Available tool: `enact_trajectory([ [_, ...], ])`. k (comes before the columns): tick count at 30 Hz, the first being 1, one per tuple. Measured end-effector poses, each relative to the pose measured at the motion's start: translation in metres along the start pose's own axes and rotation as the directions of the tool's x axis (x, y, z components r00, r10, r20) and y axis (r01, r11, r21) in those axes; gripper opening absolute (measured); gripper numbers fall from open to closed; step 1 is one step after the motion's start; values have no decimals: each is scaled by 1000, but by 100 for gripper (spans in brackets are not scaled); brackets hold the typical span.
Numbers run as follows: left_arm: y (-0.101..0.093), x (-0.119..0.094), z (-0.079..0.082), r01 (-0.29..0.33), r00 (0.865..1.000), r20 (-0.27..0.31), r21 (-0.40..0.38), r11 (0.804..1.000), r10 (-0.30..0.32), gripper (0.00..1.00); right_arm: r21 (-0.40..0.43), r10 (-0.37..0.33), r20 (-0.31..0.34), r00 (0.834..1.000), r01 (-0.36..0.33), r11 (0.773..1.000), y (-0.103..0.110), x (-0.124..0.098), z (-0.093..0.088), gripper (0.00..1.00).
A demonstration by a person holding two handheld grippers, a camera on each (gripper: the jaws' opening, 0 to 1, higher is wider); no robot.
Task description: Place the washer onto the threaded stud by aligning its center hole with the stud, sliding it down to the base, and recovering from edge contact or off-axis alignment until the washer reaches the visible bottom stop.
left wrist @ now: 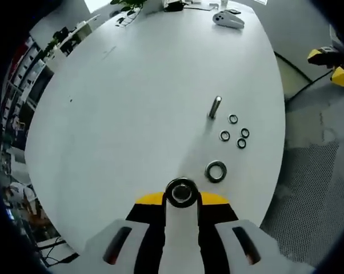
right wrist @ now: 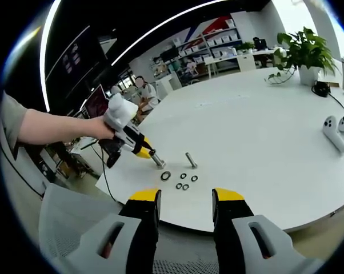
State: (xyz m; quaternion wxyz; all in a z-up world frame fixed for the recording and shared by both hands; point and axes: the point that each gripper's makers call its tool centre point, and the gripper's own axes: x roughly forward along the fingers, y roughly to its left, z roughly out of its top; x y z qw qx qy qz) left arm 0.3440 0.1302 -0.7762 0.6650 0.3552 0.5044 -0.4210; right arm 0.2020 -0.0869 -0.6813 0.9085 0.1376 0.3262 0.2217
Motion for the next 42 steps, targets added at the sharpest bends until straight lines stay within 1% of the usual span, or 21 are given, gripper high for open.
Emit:
enact_trajectory([
  [6, 1, 10, 0, 3, 1000, -18, 8, 1000, -3, 18, 3, -2, 2, 1000, 2, 1000, 0, 0, 0, 38],
  [10, 1, 19, -5, 5, 999, -36, 14, 1000, -4, 18, 4, -2, -2, 1000, 2, 1000, 0, 0, -1, 38],
  [19, -1, 39, -9, 11, 999, -48, 20, 1000, -10, 18, 6, -2, -6, 1000, 2, 1000, 0, 0, -1, 37],
  [25, -2, 45, -12, 13, 998, -56, 14, 1000, -12, 18, 7, -2, -12, 1000, 2, 1000, 0, 1, -2, 37],
  [32, -3, 47, -13, 4, 999, -41, 36, 999, -3, 19, 6, -2, -23, 1000, 2, 1000, 0, 1, -4, 37],
  [35, -3, 48, -13, 10, 1000, -28, 4, 1000, -10, 19, 3, -1, -28, 1000, 1, 1000, 0, 1, -5, 37],
  [39, -3, 48, -13, 15, 1000, -16, -11, 1000, -16, 20, 3, -1, -30, 1000, 1, 1000, 0, 1, -5, 37],
  [41, -2, 47, -12, 3, 1000, 13, -10, 1000, -3, 21, 1, -1, -31, 1000, 1, 1000, 0, 1, -5, 37],
  [42, -2, 47, -13, -2, 1000, 18, -14, 1000, 3, 24, 1, -1, -32, 1000, 1, 1000, 0, 1, -6, 37],
])
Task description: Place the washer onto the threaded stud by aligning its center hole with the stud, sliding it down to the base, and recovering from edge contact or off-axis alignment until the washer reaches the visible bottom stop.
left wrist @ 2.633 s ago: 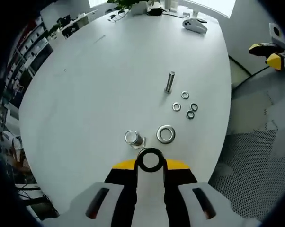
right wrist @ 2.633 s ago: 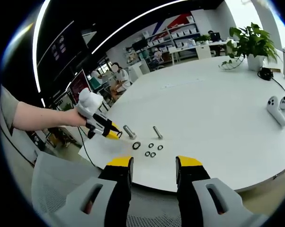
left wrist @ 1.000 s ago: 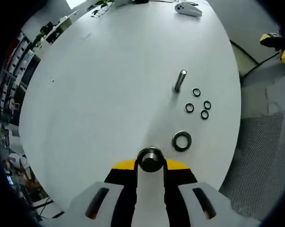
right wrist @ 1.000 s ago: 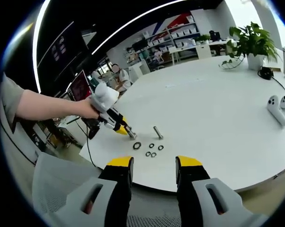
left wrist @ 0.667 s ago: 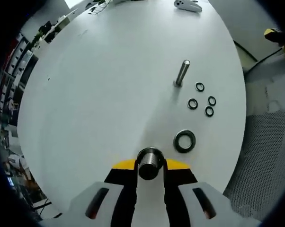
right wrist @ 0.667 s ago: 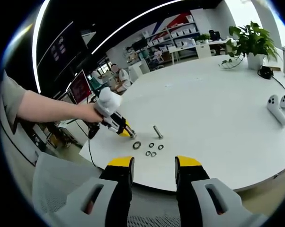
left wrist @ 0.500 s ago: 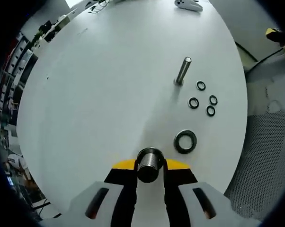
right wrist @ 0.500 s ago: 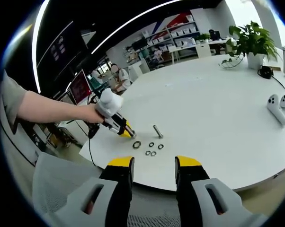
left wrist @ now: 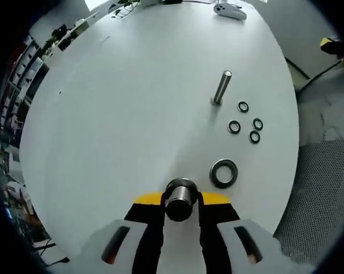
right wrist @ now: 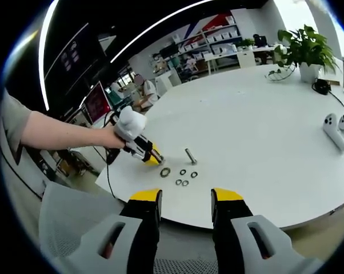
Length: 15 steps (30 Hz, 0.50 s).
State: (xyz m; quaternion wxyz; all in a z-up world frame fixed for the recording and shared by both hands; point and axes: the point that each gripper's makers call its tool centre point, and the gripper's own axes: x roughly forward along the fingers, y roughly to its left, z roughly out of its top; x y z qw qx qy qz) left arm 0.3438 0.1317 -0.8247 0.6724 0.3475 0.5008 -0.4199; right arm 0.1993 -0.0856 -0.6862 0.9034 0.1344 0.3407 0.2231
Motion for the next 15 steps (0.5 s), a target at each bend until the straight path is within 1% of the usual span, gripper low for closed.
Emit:
enact_trajectory([
  [2, -1, -1, -2, -7, 1000, 9, -15, 1000, 7, 31, -1, -1, -4, 1000, 1, 1000, 0, 0, -1, 37],
  [4, -4, -3, -2, 0, 999, 37, -53, 999, 2, 30, -2, -2, -5, 1000, 2, 1000, 0, 0, -1, 37],
  [5, -5, -5, -1, 1, 998, 61, -85, 996, 5, 30, -1, -2, -6, 1000, 2, 1000, 0, 0, -1, 37],
  [7, -5, -8, -1, -1, 996, 93, -121, 993, 12, 30, -2, -4, -9, 1000, 4, 1000, 0, 0, -2, 37],
  [10, -8, -13, -4, 6, 993, 120, -159, 987, 13, 31, -3, -5, -10, 1000, 5, 1000, -1, 0, -2, 37],
  [14, -13, -24, -5, 7, 985, 172, -206, 978, 29, 31, -10, -10, -20, 1000, 10, 1000, -1, 0, -3, 37],
  [15, -15, -26, -5, 16, 982, 188, -232, 973, 29, 31, -12, -11, -23, 1000, 11, 1000, -1, 0, -4, 37],
])
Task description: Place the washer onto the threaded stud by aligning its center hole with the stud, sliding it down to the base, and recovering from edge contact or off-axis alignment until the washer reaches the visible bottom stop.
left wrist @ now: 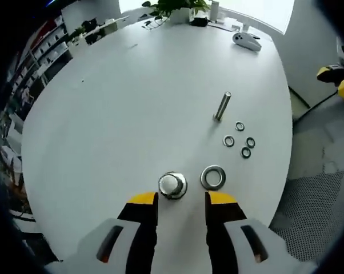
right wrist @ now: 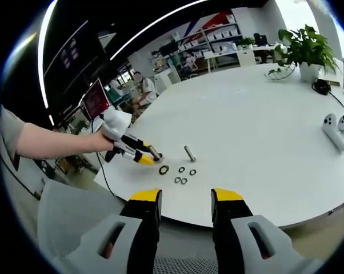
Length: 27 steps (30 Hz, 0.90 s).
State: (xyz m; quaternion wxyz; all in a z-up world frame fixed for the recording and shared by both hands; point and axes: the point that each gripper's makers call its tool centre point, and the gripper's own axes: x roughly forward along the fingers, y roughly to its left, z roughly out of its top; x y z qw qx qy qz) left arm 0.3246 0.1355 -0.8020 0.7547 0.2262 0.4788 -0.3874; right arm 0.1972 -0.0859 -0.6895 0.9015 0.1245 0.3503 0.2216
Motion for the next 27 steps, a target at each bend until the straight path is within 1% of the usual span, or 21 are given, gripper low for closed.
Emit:
enact_trajectory([
  [2, -2, -4, 0, 0, 1000, 21, -16, 1000, 1, 31, -1, -2, -3, 1000, 2, 1000, 0, 0, -1, 37],
  [4, -6, -8, -1, -6, 999, 33, -21, 1000, 6, 31, -3, -4, -6, 1000, 4, 1000, 0, 0, -1, 37],
  [9, -11, -15, -1, -5, 998, 57, -67, 998, 8, 31, -11, -5, -23, 1000, 5, 1000, 0, 0, -4, 37],
  [12, -15, -20, 2, -4, 997, 77, -102, 995, 12, 31, -16, -7, -34, 999, 7, 1000, 0, 1, -6, 37],
  [15, -19, -23, 6, -2, 996, 91, -114, 993, 13, 31, -21, -8, -42, 999, 7, 1000, 0, 1, -7, 37],
  [19, -27, -24, 9, -17, 995, 93, -132, 991, 30, 31, -19, -11, -46, 999, 10, 1000, -1, 1, -7, 37],
  [21, -33, -23, 8, -12, 996, 84, -151, 988, 25, 31, -20, -9, -51, 999, 8, 1000, -1, 1, -8, 37],
  [23, -37, -21, 8, -16, 997, 77, -153, 988, 28, 31, -22, -9, -56, 998, 8, 1000, -1, 1, -8, 37],
  [25, -39, -20, 7, -28, 997, 63, -153, 988, 38, 31, -18, -6, -54, 999, 5, 1000, -1, 1, -8, 37],
  [27, -38, -18, 8, -37, 997, 55, -170, 985, 48, 30, -19, -3, -55, 998, 2, 1000, 0, 1, -9, 37],
])
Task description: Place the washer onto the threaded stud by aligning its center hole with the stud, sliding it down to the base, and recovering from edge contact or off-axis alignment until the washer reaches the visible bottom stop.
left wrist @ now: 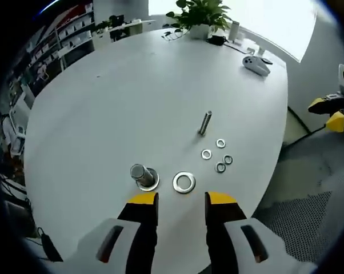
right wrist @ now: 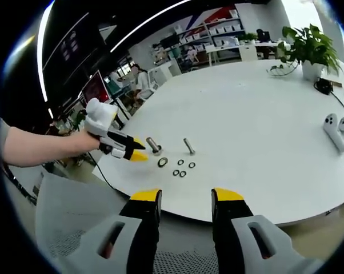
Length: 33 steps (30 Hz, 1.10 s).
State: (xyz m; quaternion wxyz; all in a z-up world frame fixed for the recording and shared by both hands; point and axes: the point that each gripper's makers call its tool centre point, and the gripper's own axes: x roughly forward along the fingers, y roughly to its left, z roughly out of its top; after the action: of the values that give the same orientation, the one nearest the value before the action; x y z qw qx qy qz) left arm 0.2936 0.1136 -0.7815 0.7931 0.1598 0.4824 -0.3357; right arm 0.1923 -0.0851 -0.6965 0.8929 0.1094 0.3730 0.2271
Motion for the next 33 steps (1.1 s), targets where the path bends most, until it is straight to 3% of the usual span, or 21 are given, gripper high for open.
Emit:
enact_trajectory([
  [7, -4, 3, 2, -29, 999, -26, -38, 999, 28, 30, 6, 12, 3, 1000, -12, 1000, 2, 0, 0, 38],
  [15, -13, 17, 5, -38, 997, -62, -9, 999, 38, 29, 2, 23, 2, 1000, -23, 1000, 4, 1, 1, 38],
  [23, -15, 39, -1, -2, 992, -124, 94, 996, 14, 28, 5, 14, 5, 1000, -14, 1000, 2, 1, 1, 38],
  [28, -11, 51, 3, 18, 991, -133, 116, 993, -2, 28, 5, 14, 4, 1000, -14, 1000, 2, 2, 0, 38],
  [33, -10, 60, -1, 32, 984, -175, 194, 980, 3, 27, 3, 12, 0, 1000, -12, 1000, 2, 2, -1, 37],
])
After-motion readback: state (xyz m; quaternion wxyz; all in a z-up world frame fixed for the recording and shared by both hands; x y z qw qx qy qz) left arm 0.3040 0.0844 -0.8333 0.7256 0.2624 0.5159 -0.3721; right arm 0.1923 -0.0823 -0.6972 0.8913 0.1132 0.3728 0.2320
